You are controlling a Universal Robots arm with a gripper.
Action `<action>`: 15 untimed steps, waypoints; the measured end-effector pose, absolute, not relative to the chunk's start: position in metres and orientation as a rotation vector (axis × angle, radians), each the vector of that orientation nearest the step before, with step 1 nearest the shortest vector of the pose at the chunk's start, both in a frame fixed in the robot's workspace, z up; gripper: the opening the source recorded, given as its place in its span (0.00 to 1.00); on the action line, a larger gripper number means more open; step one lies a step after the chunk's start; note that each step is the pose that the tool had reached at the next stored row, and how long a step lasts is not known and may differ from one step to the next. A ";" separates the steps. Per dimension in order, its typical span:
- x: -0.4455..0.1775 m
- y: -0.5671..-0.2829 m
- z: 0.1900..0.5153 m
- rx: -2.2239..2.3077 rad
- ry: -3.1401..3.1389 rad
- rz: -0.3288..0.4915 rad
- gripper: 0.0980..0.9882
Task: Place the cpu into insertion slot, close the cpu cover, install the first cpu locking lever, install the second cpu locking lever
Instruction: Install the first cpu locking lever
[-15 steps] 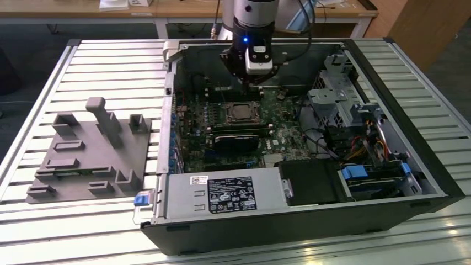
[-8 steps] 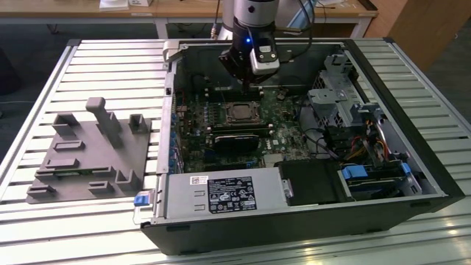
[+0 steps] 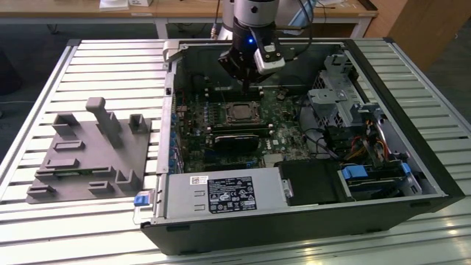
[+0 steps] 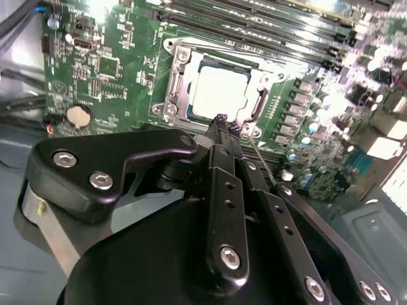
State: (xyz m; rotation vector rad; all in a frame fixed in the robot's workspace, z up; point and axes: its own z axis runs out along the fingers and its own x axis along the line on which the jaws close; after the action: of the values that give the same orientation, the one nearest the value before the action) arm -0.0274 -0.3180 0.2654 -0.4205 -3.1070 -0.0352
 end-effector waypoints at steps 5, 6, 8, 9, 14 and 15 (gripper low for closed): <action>-0.027 -0.318 0.265 -0.298 -3.120 -0.035 0.01; -0.027 -0.318 0.265 -0.275 -3.122 -0.035 0.01; -0.027 -0.318 0.265 -0.227 -3.126 -0.035 0.01; -0.027 -0.318 0.265 -0.203 -3.127 -0.034 0.01; -0.027 -0.318 0.265 -0.069 -3.132 -0.034 0.01; -0.027 -0.318 0.265 -0.049 -3.132 -0.034 0.01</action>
State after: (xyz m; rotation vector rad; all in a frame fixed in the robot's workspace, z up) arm -0.0274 -0.3180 0.2648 -0.0489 -3.1324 -0.0339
